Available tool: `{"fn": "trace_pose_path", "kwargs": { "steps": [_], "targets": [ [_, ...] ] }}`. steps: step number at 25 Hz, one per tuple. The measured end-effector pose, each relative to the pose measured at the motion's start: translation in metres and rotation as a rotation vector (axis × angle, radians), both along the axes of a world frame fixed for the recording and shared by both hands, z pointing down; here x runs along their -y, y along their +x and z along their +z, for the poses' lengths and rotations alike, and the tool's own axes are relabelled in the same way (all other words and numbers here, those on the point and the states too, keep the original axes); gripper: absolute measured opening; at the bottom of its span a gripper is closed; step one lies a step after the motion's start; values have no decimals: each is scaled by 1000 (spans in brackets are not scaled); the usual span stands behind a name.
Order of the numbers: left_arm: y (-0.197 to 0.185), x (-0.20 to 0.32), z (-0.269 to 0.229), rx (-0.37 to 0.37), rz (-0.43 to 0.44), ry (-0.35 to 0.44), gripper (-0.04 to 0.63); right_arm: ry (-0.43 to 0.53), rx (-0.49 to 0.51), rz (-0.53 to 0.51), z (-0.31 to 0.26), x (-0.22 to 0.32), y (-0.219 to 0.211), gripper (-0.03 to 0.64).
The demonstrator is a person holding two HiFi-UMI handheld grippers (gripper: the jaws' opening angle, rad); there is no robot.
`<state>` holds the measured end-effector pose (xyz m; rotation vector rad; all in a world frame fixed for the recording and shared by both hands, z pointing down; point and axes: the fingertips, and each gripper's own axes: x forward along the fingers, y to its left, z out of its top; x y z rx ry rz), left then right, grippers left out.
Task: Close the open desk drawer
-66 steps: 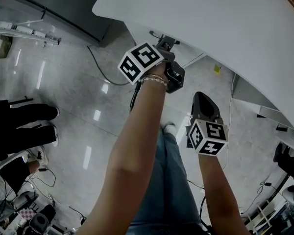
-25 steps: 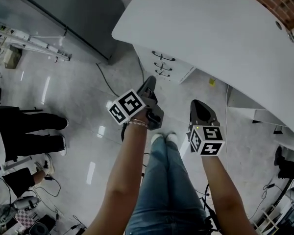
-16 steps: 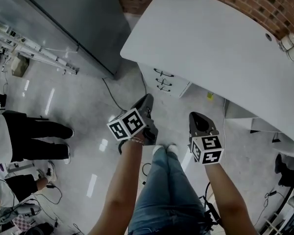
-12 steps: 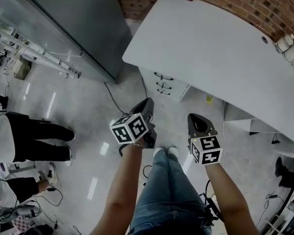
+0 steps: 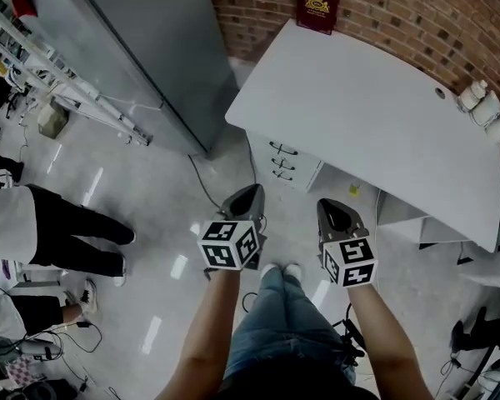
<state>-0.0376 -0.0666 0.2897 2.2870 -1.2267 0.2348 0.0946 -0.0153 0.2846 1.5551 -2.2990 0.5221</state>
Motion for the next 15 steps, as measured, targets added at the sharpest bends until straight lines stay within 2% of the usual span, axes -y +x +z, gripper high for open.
{"fn": "trace_pose_path", "kwargs": {
  "steps": [5, 9, 15],
  "targets": [
    [-6, -8, -46, 61, 9, 111, -2, 62, 30, -57, -45, -6, -13, 0],
    [-10, -15, -78, 48, -9, 167, -2, 136, 8, -107, -85, -13, -25, 0],
    [-7, -18, -126, 65, 19, 270, -2, 279, -68, -77, -139, -18, -15, -2]
  ]
}}
